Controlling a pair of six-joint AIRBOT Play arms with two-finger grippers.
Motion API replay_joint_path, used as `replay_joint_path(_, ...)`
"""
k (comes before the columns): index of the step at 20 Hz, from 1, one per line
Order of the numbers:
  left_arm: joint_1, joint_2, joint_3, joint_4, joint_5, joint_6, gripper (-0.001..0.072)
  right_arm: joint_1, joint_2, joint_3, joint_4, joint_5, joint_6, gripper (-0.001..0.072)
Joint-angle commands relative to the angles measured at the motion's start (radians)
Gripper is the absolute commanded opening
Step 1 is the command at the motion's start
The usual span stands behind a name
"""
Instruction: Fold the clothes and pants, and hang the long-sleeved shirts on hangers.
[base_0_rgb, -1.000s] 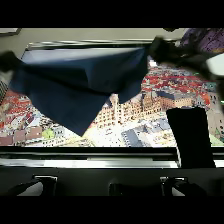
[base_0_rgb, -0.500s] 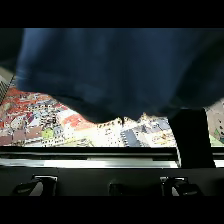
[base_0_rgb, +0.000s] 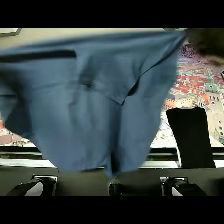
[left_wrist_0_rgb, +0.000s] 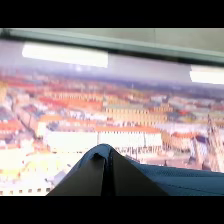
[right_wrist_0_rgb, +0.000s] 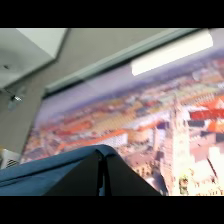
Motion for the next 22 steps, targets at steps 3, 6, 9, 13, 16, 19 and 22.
replay_joint_path(3, -0.043, -0.455, -0.038, -0.016, 0.042, 0.035, 0.0017, 0.000, -0.465, -0.012, -0.015, -0.046, -0.006, 0.0023)
replay_joint_path(6, -0.086, -0.624, -0.038, -0.015, 0.106, 0.064, 0.0017, 0.012, -0.653, -0.012, 0.016, -0.105, -0.005, 0.0024)
replay_joint_path(9, -0.116, -0.703, -0.038, -0.016, 0.191, 0.051, 0.0017, 0.034, -0.760, -0.012, 0.065, -0.159, 0.003, 0.0025)
replay_joint_path(13, -0.143, -0.722, -0.038, -0.016, 0.249, 0.049, 0.0021, 0.063, -0.805, -0.012, 0.090, -0.192, 0.040, 0.0058)
replay_joint_path(16, -0.132, -0.719, -0.018, -0.016, 0.182, 0.048, 0.0534, 0.060, -0.791, -0.011, 0.111, -0.156, 0.037, 0.0312)
replay_joint_path(19, -0.077, -0.697, 0.044, -0.056, 0.090, 0.048, 0.0570, 0.053, -0.726, -0.007, 0.103, -0.072, -0.089, 0.0394)
replay_joint_path(22, 0.008, -0.601, 0.055, -0.093, -0.003, 0.048, 0.0570, -0.011, -0.617, -0.008, 0.060, 0.111, -0.207, 0.0490)
